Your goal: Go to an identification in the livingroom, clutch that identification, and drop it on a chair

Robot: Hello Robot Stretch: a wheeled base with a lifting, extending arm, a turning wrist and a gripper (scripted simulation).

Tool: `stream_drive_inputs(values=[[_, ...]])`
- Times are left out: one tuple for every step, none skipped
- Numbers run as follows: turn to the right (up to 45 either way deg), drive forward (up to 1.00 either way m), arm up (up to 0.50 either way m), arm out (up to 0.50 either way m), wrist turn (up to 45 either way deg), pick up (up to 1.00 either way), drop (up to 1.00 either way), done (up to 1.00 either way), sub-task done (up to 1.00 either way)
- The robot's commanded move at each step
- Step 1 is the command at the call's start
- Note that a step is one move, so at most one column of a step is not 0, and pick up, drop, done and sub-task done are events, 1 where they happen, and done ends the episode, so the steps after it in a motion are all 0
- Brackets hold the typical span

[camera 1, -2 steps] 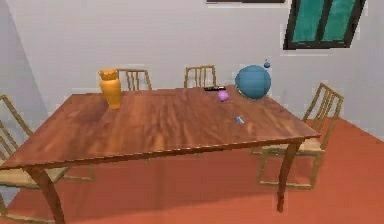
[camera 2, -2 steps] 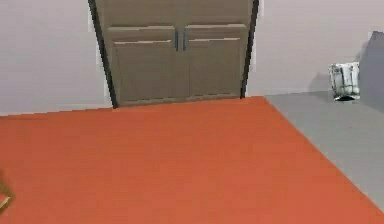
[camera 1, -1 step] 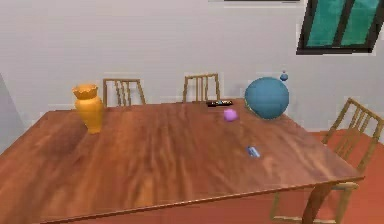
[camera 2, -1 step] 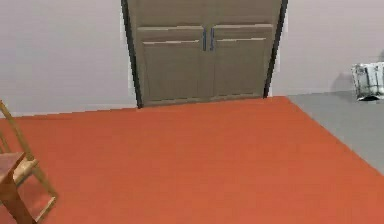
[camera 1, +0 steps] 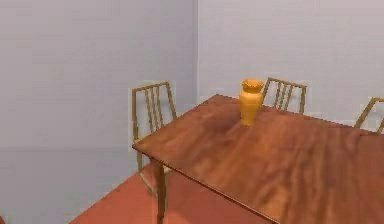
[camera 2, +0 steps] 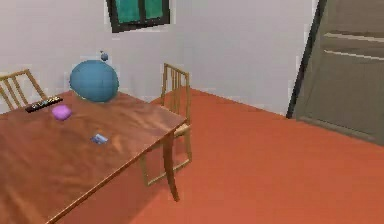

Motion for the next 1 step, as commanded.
stream_drive_inputs(values=[[-24.0,0.00,0.00,0.00,0.0,0.00,0.00,0.00,0.00]])
